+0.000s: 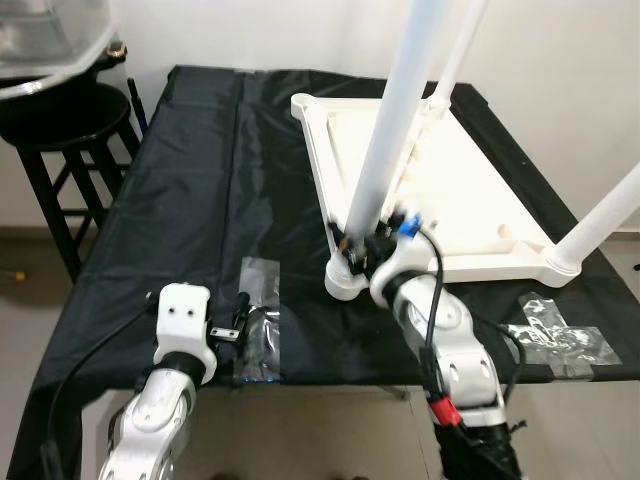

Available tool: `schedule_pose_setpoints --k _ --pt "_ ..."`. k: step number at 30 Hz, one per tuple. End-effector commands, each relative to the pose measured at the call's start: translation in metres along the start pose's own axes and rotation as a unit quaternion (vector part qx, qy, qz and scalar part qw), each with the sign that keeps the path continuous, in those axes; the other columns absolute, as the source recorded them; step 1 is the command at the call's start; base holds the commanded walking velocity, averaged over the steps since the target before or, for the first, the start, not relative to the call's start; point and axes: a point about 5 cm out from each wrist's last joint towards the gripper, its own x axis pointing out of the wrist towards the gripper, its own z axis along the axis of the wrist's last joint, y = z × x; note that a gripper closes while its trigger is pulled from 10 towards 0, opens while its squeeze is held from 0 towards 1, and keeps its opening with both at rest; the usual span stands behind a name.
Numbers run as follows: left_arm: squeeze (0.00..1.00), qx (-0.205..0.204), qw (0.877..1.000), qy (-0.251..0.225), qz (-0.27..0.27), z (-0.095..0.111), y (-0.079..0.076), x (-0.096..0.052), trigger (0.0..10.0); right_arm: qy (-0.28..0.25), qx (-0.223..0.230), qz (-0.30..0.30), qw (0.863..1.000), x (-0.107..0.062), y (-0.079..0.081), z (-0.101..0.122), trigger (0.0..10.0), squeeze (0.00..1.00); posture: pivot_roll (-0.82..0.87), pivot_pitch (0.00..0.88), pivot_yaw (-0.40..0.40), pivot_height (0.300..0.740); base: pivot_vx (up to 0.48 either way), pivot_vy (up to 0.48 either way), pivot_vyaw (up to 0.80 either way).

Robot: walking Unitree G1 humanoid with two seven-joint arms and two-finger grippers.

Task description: Building children table

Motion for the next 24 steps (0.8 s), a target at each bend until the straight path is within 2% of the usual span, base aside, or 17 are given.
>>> schedule_pose_setpoints --k 1,3,4,6,8,9,10,12,13,14,15,17,18,21,22,23,24 --pt "0.00 -0.003 1.000 0.002 -0.003 -0.001 -0.001 -0.003 10.0 -0.021 0.007 0.010 1.000 0.000 -0.004 0.008 10.0 1.00 0.01 0.150 -0.092 0.740 0.000 0.000 0.00" --pt "0.00 -0.003 1.000 -0.003 -0.005 0.004 -0.002 -0.011 10.0 -0.077 0.004 0.093 0.993 0.000 -0.014 0.031 10.0 1.00 0.03 0.193 -0.084 0.740 0.000 0.000 0.00" --pt "0.00 -0.003 1.000 -0.003 -0.005 0.004 -0.002 -0.011 10.0 -0.077 0.004 0.093 0.993 0.000 -0.014 0.031 10.0 1.00 0.03 0.193 -0.084 0.740 0.000 0.000 0.00" --pt "0.00 -0.002 1.000 -0.007 -0.007 0.007 -0.004 -0.016 10.0 -0.106 -0.026 0.162 0.981 0.000 -0.025 0.049 10.0 1.00 0.04 0.218 -0.081 0.740 0.000 0.000 0.00" --pt "0.00 -0.002 1.000 -0.009 -0.007 0.007 -0.004 -0.017 10.0 -0.112 -0.040 0.184 0.976 0.000 -0.030 0.055 10.0 1.00 0.04 0.218 -0.081 0.740 0.000 0.000 0.00" --pt "0.00 -0.002 1.000 -0.010 -0.008 0.010 -0.005 -0.022 10.0 -0.114 -0.069 0.241 0.961 0.000 -0.038 0.066 10.0 1.00 0.06 0.256 -0.078 0.740 0.000 0.000 0.00" --pt "0.00 -0.002 1.000 -0.010 -0.008 0.010 -0.005 -0.022 10.0 -0.114 -0.069 0.241 0.961 0.000 -0.038 0.066 10.0 1.00 0.06 0.256 -0.078 0.740 0.000 0.000 0.00" --pt "0.00 -0.002 1.000 -0.011 -0.009 0.013 -0.006 -0.029 10.0 -0.105 -0.107 0.334 0.931 0.000 -0.053 0.085 10.0 0.95 0.07 0.274 -0.076 0.740 0.000 0.000 0.00" --pt "0.00 -0.002 1.000 -0.011 -0.009 0.013 -0.006 -0.029 10.0 -0.105 -0.107 0.334 0.931 0.000 -0.053 0.085 10.0 0.95 0.07 0.274 -0.076 0.740 0.000 0.000 0.00" --pt "0.00 -0.002 1.000 -0.011 -0.009 0.014 -0.006 -0.031 10.0 -0.101 -0.116 0.354 0.923 0.001 -0.059 0.092 10.0 0.86 0.07 0.274 -0.076 0.740 0.000 0.000 0.00" --pt "0.00 -0.003 1.000 -0.012 -0.009 0.015 -0.006 -0.033 10.0 -0.101 -0.125 0.364 0.917 0.004 -0.063 0.101 10.0 0.37 0.08 0.289 -0.080 0.740 0.000 0.000 0.00" --pt "0.00 -0.003 1.000 -0.012 -0.009 0.015 -0.006 -0.033 10.0 -0.101 -0.125 0.364 0.917 0.004 -0.063 0.101 10.0 0.37 0.08 0.289 -0.080 0.740 0.000 0.000 0.00" --pt "0.00 -0.002 1.000 -0.013 -0.010 0.017 -0.006 -0.035 10.0 -0.107 -0.131 0.367 0.915 0.008 -0.067 0.110 10.0 0.00 0.09 0.301 -0.080 0.740 0.000 0.000 0.00" --pt "0.00 -0.001 1.000 -0.013 -0.009 0.019 -0.006 -0.038 10.0 -0.116 -0.132 0.381 0.908 0.012 -0.070 0.122 10.0 0.00 0.10 0.311 -0.081 0.740 0.000 0.000 0.00" --pt "0.00 -0.001 1.000 -0.013 -0.009 0.020 -0.006 -0.041 10.0 -0.121 -0.132 0.405 0.897 0.015 -0.071 0.132 4.5 0.00 0.10 0.318 -0.082 0.740 0.000 0.000 0.00" --pt "0.00 -0.001 1.000 -0.013 -0.009 0.020 -0.006 -0.041 10.0 -0.121 -0.132 0.405 0.897 0.015 -0.071 0.132 4.5 0.00 0.10 0.318 -0.082 0.740 0.000 0.000 0.00" --pt "0.00 0.000 1.000 -0.013 -0.008 0.022 -0.007 -0.043 10.0 -0.116 -0.133 0.434 0.883 0.015 -0.071 0.138 0.0 0.00 0.11 0.323 -0.083 0.740 0.000 0.000 0.00"
